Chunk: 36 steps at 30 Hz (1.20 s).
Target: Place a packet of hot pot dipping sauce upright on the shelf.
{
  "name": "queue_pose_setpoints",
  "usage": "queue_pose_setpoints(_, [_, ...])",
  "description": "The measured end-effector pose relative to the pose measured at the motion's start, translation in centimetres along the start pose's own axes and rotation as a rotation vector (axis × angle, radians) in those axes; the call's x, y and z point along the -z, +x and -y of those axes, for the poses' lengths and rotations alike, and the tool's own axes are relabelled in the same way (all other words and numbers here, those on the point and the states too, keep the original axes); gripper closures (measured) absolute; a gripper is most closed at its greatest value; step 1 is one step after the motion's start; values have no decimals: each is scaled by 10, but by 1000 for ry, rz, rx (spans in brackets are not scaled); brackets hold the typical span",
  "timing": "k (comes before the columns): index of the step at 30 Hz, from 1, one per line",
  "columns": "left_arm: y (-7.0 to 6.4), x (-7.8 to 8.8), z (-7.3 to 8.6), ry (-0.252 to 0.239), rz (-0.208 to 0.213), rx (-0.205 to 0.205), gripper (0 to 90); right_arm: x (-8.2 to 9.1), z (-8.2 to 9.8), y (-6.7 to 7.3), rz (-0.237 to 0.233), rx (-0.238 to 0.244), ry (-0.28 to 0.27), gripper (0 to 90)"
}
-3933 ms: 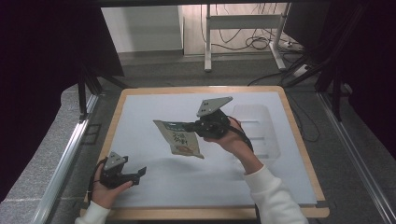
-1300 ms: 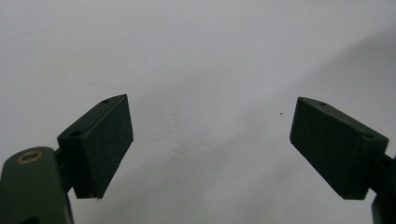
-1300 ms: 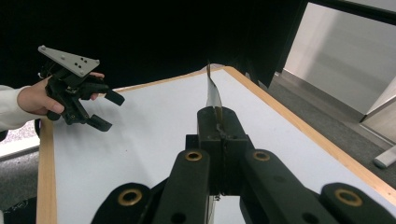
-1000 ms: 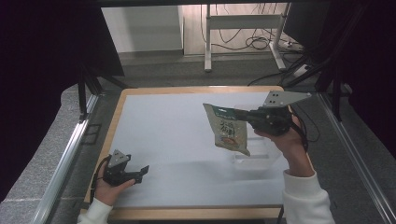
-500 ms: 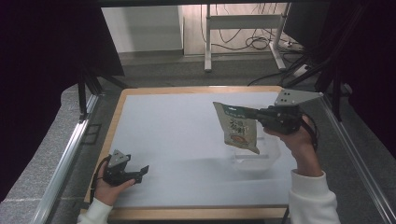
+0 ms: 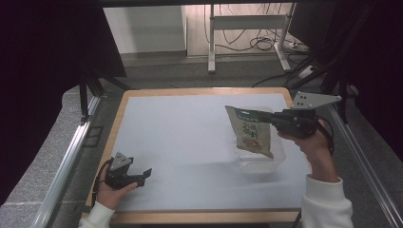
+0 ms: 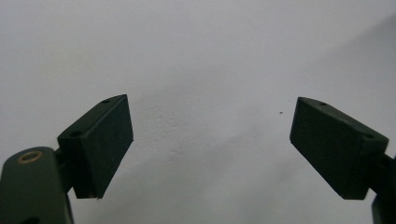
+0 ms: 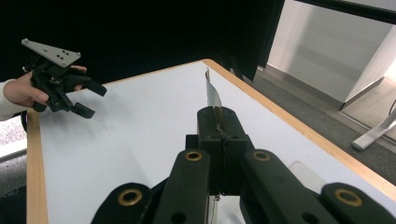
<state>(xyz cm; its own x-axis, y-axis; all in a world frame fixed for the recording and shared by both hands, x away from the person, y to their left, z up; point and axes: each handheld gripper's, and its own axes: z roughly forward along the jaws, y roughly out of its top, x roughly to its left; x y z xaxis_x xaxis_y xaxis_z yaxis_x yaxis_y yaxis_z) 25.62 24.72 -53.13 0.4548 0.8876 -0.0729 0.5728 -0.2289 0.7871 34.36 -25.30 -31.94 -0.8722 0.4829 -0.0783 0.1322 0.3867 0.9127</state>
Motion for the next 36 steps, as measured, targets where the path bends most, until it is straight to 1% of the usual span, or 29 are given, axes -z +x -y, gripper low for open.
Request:
queue_pose_setpoints(9, [0,0,0,2,3,-1,131,2,2,-3,-7,2,3,896])
queue_pose_setpoints(13, [0,-1,0,5,4,-3,131,0,4,-4,-14,1,14,896])
queue_pose_setpoints(23, [-1,-1,0,3,3,-3,131,-6,14,-16,-26,-19,40,895])
queue_pose_setpoints(26, [0,-1,0,2,3,-2,131,-8,18,-19,-18,-23,59,895])
queue_pose_setpoints(28, [-1,-1,0,2,3,-2,131,-10,21,-22,-5,-23,78,895])
queue_pose_setpoints(29, [0,-1,0,3,4,-4,131,-12,24,-24,3,-22,96,895])
queue_pose_setpoints(31, [-1,-1,0,2,3,-3,131,-14,26,-25,4,-24,112,894])
queue_pose_setpoints(32, [-1,-1,0,2,3,-2,131,-17,29,-27,5,-26,131,893])
queue_pose_setpoints(33, [-1,-1,0,2,3,-2,131,-17,29,-27,5,-26,131,893])
queue_pose_setpoints(34, [0,-1,0,2,4,-2,131,-20,31,-29,1,-29,154,892])
queue_pose_setpoints(35, [0,-1,0,2,4,-2,131,-20,31,-29,1,-29,154,892])
queue_pose_setpoints(36, [0,-1,0,2,3,-2,131,-24,34,-30,5,-26,184,892])
